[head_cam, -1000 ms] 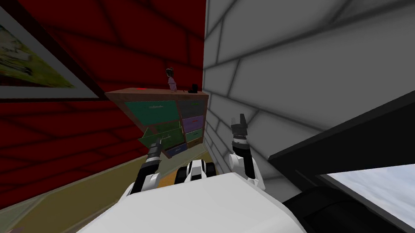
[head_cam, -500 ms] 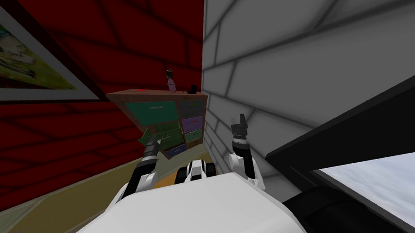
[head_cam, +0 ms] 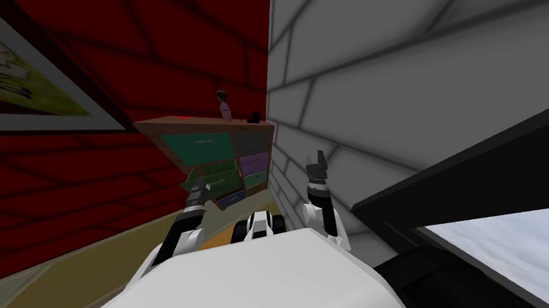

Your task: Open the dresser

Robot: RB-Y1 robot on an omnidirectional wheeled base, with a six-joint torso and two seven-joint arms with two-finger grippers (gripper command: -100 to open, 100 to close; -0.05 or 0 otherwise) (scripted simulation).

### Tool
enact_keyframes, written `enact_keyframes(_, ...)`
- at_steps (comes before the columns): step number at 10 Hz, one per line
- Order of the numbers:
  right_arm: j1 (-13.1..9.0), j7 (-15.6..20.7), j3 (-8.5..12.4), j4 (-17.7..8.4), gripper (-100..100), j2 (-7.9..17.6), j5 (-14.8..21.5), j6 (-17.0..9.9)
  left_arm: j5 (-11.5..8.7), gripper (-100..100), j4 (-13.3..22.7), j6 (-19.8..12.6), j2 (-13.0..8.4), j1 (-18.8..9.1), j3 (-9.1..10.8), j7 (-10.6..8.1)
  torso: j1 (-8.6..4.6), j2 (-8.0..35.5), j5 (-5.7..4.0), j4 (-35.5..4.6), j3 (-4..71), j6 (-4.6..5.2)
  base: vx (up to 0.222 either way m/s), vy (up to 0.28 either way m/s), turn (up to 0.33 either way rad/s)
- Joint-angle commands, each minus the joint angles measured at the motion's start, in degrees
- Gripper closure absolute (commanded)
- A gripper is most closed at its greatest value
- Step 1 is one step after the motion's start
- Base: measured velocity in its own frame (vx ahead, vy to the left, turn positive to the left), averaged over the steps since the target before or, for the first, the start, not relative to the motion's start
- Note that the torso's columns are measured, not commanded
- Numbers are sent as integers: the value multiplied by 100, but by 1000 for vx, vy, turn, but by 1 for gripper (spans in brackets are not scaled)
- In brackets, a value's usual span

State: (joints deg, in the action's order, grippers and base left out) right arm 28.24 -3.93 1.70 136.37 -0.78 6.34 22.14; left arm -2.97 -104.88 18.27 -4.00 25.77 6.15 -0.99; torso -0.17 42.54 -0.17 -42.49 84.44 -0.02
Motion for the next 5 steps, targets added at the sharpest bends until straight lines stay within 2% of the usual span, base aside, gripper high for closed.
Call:
enact_keyframes(1,0,0,0,0,0,0,0,0,0,0,12,-6,1,6,-2,0,5,-6,5,5,4,1,0,0,0)
enact_keyframes(5,0,0,0,0,0,0,0,0,1,0,32,-24,3,17,-5,0,14,-21,14,16,11,2,0,0,0)
